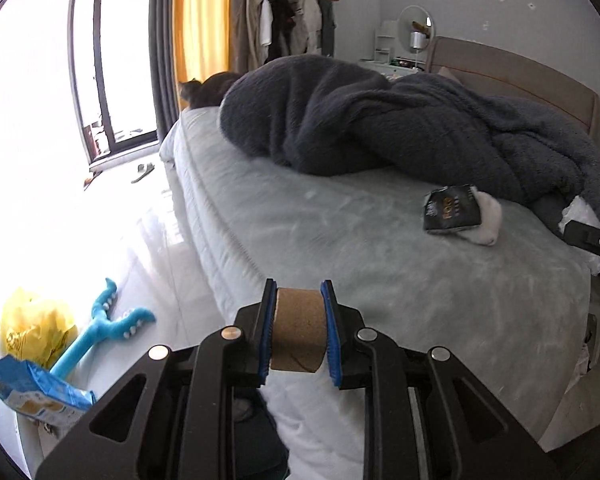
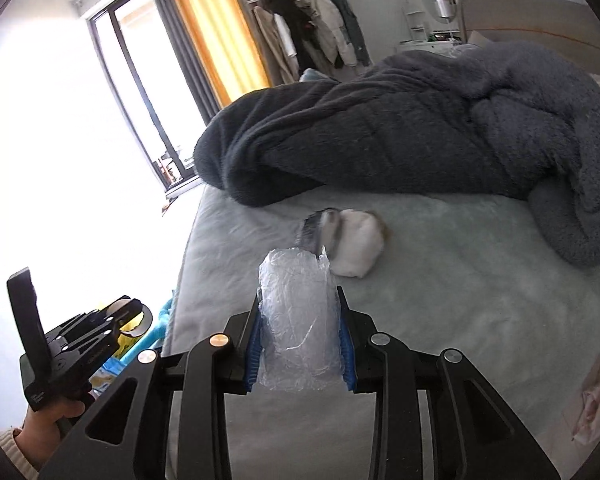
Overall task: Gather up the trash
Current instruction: 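Carry the cardboard tube and plastic bag over the teal bin, then open the left gripper over the bin while the right gripper releases the plastic bag, then move both open grippers back toward the black tissue pack and sock on the bed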
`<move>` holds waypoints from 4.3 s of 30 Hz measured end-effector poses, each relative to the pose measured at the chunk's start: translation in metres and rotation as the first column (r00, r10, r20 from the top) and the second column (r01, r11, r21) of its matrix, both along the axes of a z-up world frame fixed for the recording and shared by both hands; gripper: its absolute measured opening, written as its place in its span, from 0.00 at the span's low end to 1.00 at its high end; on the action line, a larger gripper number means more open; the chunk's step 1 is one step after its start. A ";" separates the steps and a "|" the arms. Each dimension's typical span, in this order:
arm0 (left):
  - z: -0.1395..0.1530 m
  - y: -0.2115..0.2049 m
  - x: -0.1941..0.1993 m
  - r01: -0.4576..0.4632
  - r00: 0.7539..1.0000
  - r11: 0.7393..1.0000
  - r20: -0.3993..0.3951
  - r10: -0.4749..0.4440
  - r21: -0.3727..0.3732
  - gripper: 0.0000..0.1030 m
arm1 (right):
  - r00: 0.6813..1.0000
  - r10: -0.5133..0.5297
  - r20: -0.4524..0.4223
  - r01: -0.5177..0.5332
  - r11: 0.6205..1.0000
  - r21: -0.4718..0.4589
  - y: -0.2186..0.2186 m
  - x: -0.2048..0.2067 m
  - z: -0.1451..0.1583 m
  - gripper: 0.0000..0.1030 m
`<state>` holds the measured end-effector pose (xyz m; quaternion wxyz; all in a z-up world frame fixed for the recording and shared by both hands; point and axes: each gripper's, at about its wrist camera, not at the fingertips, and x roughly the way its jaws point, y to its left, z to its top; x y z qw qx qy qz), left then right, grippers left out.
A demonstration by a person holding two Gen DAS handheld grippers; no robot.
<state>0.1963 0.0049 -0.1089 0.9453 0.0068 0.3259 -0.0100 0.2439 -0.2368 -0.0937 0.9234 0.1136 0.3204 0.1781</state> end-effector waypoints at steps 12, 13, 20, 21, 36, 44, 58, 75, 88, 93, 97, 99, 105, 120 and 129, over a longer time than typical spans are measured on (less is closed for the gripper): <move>-0.019 0.057 -0.007 -0.096 0.993 0.995 -0.071 0.095 0.000 0.23 | 0.994 0.108 0.012 -0.107 0.993 -0.052 0.075 0.010 0.005 0.31; -0.022 0.062 -0.008 -0.103 0.991 0.995 -0.080 0.103 0.000 0.23 | 0.993 0.120 0.013 -0.119 0.991 -0.056 0.082 0.010 0.006 0.31; -0.040 0.097 -0.011 -0.128 0.979 0.992 -0.163 0.123 -0.017 0.23 | 0.981 0.193 0.016 -0.191 0.979 -0.071 0.128 0.016 0.006 0.31; -0.042 0.100 -0.012 -0.129 0.977 0.991 -0.173 0.125 -0.017 0.23 | 0.979 0.206 0.014 -0.204 0.976 -0.077 0.136 0.017 0.006 0.31; -0.094 0.167 -0.023 -0.205 0.909 0.976 -0.383 0.163 -0.070 0.23 | 0.933 0.357 -0.050 -0.360 0.929 -0.084 0.221 0.017 -0.007 0.31; -0.116 0.192 -0.031 -0.241 0.875 0.963 -0.457 0.161 -0.120 0.23 | 0.899 0.419 -0.126 -0.433 0.892 -0.127 0.264 0.018 -0.029 0.31; -0.112 0.217 -0.049 -0.264 0.878 0.953 -0.446 0.172 -0.151 0.58 | 0.862 0.440 -0.251 -0.485 0.859 -0.162 0.307 0.024 -0.068 0.31; -0.058 0.233 -0.069 -0.238 0.959 0.957 -0.197 0.205 -0.166 0.80 | 0.779 0.438 -0.450 -0.554 0.816 -0.164 0.351 0.027 -0.136 0.31; -0.009 0.243 -0.088 -0.231 0.971 0.956 0.012 0.237 -0.179 0.90 | 0.744 0.425 -0.516 -0.592 0.777 -0.214 0.374 0.020 -0.167 0.38; 0.010 0.244 -0.093 -0.245 0.963 0.956 0.077 0.260 -0.164 0.90 | 0.732 0.433 -0.525 -0.607 0.766 -0.214 0.379 0.018 -0.172 0.58; 0.020 0.241 -0.096 -0.236 0.961 0.957 0.108 0.256 -0.170 0.90 | 0.735 0.435 -0.520 -0.613 0.755 -0.233 0.382 0.016 -0.172 0.61; 0.025 0.241 -0.097 -0.235 0.958 0.954 0.120 0.259 -0.184 0.91 | 0.739 0.436 -0.514 -0.612 0.754 -0.239 0.381 0.015 -0.170 0.61; 0.040 0.238 -0.097 -0.238 0.950 0.951 0.157 0.270 -0.199 0.91 | 0.754 0.449 -0.480 -0.609 0.751 -0.254 0.374 0.013 -0.156 0.62; 0.051 0.200 -0.083 -0.197 0.958 0.966 0.178 0.226 -0.166 0.92 | 0.824 0.499 -0.266 -0.556 0.802 -0.218 0.329 0.017 -0.085 0.69; 0.059 0.163 -0.067 -0.119 0.969 0.976 0.193 0.154 -0.181 0.93 | 0.870 0.457 -0.186 -0.492 0.834 -0.250 0.282 0.026 -0.060 0.70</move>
